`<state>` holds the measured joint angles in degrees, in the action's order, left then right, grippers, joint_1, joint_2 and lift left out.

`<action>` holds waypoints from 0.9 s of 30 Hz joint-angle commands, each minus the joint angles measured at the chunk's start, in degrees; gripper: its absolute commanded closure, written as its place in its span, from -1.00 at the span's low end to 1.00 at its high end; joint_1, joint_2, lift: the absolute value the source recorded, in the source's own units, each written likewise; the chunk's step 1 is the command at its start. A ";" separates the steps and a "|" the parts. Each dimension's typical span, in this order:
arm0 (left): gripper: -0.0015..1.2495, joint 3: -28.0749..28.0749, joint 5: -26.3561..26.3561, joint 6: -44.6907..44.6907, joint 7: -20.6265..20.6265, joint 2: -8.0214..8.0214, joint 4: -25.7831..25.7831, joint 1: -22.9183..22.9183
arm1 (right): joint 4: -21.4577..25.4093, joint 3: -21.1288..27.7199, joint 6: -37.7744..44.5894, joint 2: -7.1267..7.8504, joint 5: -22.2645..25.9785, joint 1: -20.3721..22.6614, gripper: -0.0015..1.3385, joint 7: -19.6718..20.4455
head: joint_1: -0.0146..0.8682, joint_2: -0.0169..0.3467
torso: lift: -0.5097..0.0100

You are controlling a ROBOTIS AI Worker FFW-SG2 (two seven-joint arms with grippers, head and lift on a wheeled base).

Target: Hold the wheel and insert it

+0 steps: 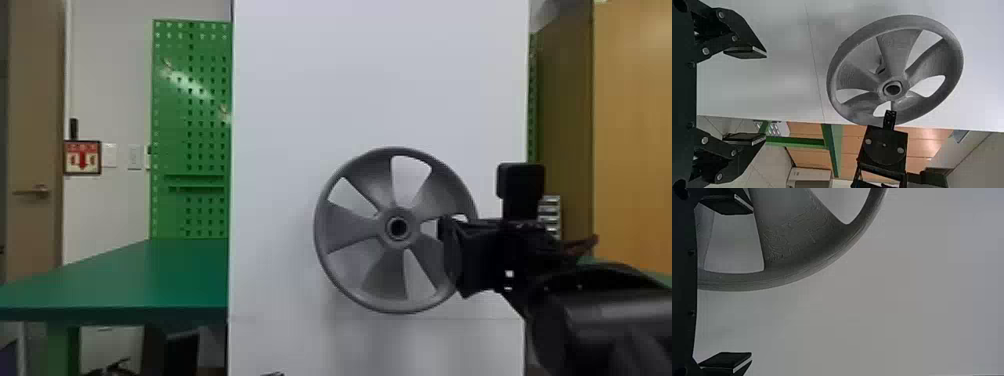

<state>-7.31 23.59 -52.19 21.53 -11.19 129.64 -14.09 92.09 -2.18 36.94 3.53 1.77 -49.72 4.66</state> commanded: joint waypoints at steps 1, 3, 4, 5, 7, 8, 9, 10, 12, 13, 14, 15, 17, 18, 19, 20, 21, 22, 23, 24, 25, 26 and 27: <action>-0.20 0.19 0.14 0.07 0.00 0.03 0.00 0.20 | 3.36 -0.46 0.50 -0.28 -0.02 1.82 -1.00 0.00 | -0.97 -0.87 | -0.95; -0.20 0.27 0.14 0.16 0.00 -0.06 0.00 0.20 | 5.03 -0.81 0.59 -0.28 -0.02 2.70 -1.00 0.00 | -0.97 -0.87 | -0.95; -0.20 0.36 0.14 0.16 0.00 -0.06 0.00 0.20 | 5.91 -0.98 0.59 -0.28 -0.19 3.23 -1.00 0.00 | -0.97 -0.87 | -0.95; -0.20 0.45 0.14 0.16 0.00 -0.06 0.09 0.29 | 6.44 -1.16 0.68 -0.28 -0.28 3.58 -1.00 0.00 | -0.97 -0.87 | -0.95; -0.20 0.63 0.05 0.34 0.00 -0.06 0.09 0.37 | 7.67 -1.42 1.03 -0.37 -0.19 4.37 -1.00 0.00 | -0.97 -0.87 | -0.95; -0.20 0.80 0.05 0.34 0.00 0.03 0.09 0.37 | 8.02 -1.51 1.03 -0.37 -0.19 4.72 -1.00 0.00 | -0.97 -0.87 | -0.95; -0.20 0.89 0.05 0.43 0.00 -0.06 0.18 0.46 | 8.46 -1.60 1.03 -0.46 -0.10 5.16 -1.00 0.00 | -0.97 -0.87 | -0.95; -0.20 1.15 -0.21 0.51 0.00 0.03 0.44 0.64 | 8.90 -1.69 1.03 -0.54 -0.02 5.69 -1.00 0.00 | -0.97 -0.87 | -0.95; -0.20 1.33 -0.57 0.51 -0.53 0.03 0.97 0.90 | 9.43 -1.86 0.94 -0.72 0.07 6.39 -1.00 0.00 | -0.97 -0.87 | -0.95; -0.20 1.42 -0.48 0.51 -0.97 0.03 1.23 1.08 | 9.60 -1.95 0.94 -0.81 0.07 6.66 -1.00 0.00 | -0.97 -0.87 | -0.95; -0.20 1.51 -0.39 0.51 -1.67 0.03 1.50 1.34 | 9.78 -2.04 0.85 -0.81 0.16 7.01 -1.00 0.00 | -0.97 -0.87 | -0.95; -0.20 1.68 -0.04 0.51 -1.93 -0.06 1.58 1.43 | 9.95 -2.04 0.85 -0.81 0.34 7.27 -1.00 0.00 | -0.97 -0.87 | -0.95; -0.20 2.03 0.31 0.43 -1.93 -0.06 1.50 1.52 | 10.31 -2.21 0.68 -0.81 0.51 7.80 -1.00 0.00 | -0.97 -0.87 | -0.95; -0.20 2.12 0.31 0.51 -1.93 0.03 1.58 1.52 | 10.57 -2.30 0.68 -0.81 0.60 8.06 -1.00 0.00 | -0.97 -0.87 | -0.95; -0.20 2.12 0.31 0.51 -1.93 0.03 1.58 1.52 | 10.92 -2.39 0.68 -0.81 0.60 8.33 -1.00 0.00 | -0.97 -0.87 | -0.95; -0.20 2.21 0.31 0.60 -1.93 0.03 1.58 1.52 | 11.27 -2.57 0.68 -0.72 0.69 8.68 -1.00 0.00 | -0.97 -0.87 | -0.95; -0.20 2.21 0.31 0.78 -1.93 -0.06 1.58 1.52 | 11.71 -2.65 0.68 -0.72 0.77 9.21 -1.00 0.00 | -0.97 -0.87 | -0.95; -0.20 2.21 0.31 0.95 -1.93 -0.06 1.58 1.52 | 12.24 -2.65 0.76 -0.63 0.86 9.65 -1.00 0.00 | -0.97 -0.87 | -0.95; -0.20 2.30 0.31 1.48 -1.93 -0.06 1.58 1.69 | 12.77 -2.74 0.76 -0.63 1.04 10.35 -1.00 0.00 | -0.97 -0.87 | -0.95; -0.20 2.38 0.22 2.18 -1.93 -0.06 1.58 1.87 | 13.21 -2.74 0.76 -0.72 1.13 10.97 -1.00 0.00 | -0.97 -0.87 | -0.95; -0.20 2.47 -0.04 2.98 -1.93 0.03 1.58 2.13 | 13.56 -2.83 0.76 -0.72 1.13 11.58 -1.00 0.00 | -0.97 -0.87 | -0.95; -0.20 2.65 -0.30 3.77 -1.93 0.03 1.76 2.57 | 14.09 -3.09 0.76 -0.72 1.21 12.37 -1.00 0.00 | -0.97 -0.87 | -0.95; -0.20 2.82 -0.39 4.12 -1.93 0.03 1.76 2.75 | 14.35 -3.27 0.50 -0.81 1.13 13.07 -1.00 0.00 | -0.97 -0.87 | -0.95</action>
<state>-4.96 23.76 -50.24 19.60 -11.22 131.23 -12.24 104.89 -4.93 37.67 2.82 2.78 -39.20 4.66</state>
